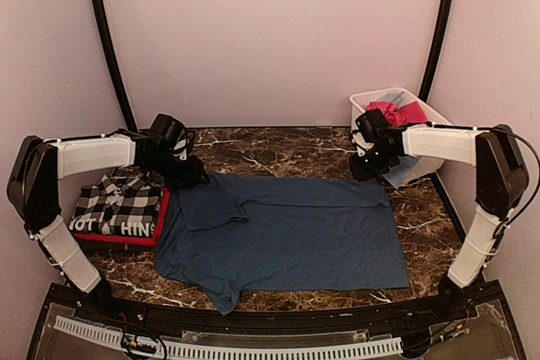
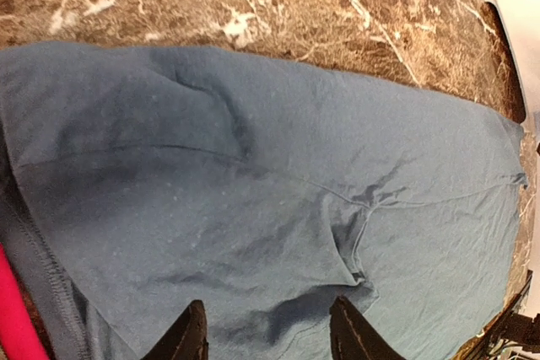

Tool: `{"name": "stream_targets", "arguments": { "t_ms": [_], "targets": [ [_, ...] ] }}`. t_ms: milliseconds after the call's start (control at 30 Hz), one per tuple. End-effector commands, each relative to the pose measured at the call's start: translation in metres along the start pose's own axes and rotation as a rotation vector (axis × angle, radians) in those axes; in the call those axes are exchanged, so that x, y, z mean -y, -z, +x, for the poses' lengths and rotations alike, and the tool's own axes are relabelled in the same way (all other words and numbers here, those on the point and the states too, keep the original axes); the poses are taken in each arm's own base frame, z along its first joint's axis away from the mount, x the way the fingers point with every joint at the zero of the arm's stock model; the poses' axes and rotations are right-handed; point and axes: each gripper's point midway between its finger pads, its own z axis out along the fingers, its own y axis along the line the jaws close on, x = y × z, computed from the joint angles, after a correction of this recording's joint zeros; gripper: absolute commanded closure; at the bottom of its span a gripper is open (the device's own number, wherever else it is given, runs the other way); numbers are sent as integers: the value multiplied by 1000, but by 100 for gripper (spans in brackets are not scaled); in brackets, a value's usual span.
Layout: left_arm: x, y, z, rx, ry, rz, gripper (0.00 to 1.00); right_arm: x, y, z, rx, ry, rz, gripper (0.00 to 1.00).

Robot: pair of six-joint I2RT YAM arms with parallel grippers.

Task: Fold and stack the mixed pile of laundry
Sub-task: Adjust the 1/3-folded T-shirt at the center of the board, then move the 1/3-folded T-shirt to the center of the board.

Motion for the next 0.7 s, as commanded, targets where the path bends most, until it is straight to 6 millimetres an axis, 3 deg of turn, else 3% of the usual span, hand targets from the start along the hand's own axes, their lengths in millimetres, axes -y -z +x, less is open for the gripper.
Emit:
{"name": "stream_targets", "arguments": {
  "t_ms": [0,233,400,533,567,667],
  "targets": [
    [0,-20,24,-65,-5,-1,52,-12,-30,33,-109,-16,-43,79],
    [-14,-45,37,-115,25,-45,53,-6,-73,50,-216,5,3,81],
    [-26,-62,38,-135,44,-92,54,9,-87,45,-237,17,58,81],
    [-31,-76,23,-130,52,-106,55,19,-91,24,-217,22,80,80],
    [-30,-75,11,-113,58,-97,55,19,-89,18,-211,27,84,80],
    [-22,-68,-15,-68,30,-84,54,18,-65,-6,-154,29,72,76]
  ]
}}
